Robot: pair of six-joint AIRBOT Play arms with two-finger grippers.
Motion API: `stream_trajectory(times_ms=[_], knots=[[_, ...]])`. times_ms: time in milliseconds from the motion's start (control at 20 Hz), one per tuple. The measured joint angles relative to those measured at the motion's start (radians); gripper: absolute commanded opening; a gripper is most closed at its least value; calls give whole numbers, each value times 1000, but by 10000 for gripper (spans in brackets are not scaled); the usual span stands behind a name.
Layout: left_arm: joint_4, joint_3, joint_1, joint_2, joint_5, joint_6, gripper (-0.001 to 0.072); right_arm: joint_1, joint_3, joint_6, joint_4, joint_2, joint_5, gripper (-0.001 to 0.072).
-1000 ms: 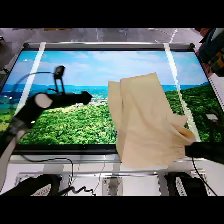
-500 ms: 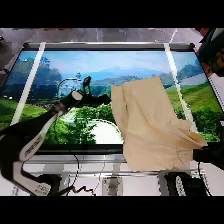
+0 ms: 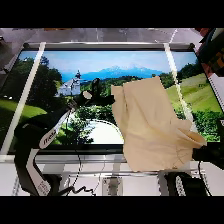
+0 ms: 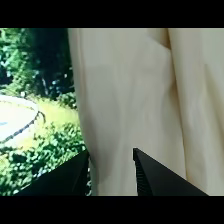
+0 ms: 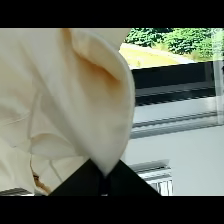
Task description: Fold the clothes and pants, and hang the long-sleeved shirts on hangers.
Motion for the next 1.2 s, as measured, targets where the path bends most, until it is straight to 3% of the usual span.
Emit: stream_trajectory(times_ms=[100, 150, 400, 550, 900, 1200], knots=[[0, 3, -14, -10, -2, 0, 42, 0, 0, 0, 3, 0, -11, 14], [3, 3, -21, -14, -6, 0, 18, 0, 0, 0, 7, 0, -15, 14], [36, 38, -15, 20, 1, 0, 15, 0, -1, 5, 25, 0, -88, 14], [127, 60, 39, 124, 7, 0, 15, 0, 1, 13, 14, 0, -212, 14], [453, 74, 154, 609, -13, 0, 16, 0, 89, 154, 62, -19, -644, 14], [684, 75, 172, 1044, -195, -31, 15, 0, 240, 187, 230, -65, -735, 13]])
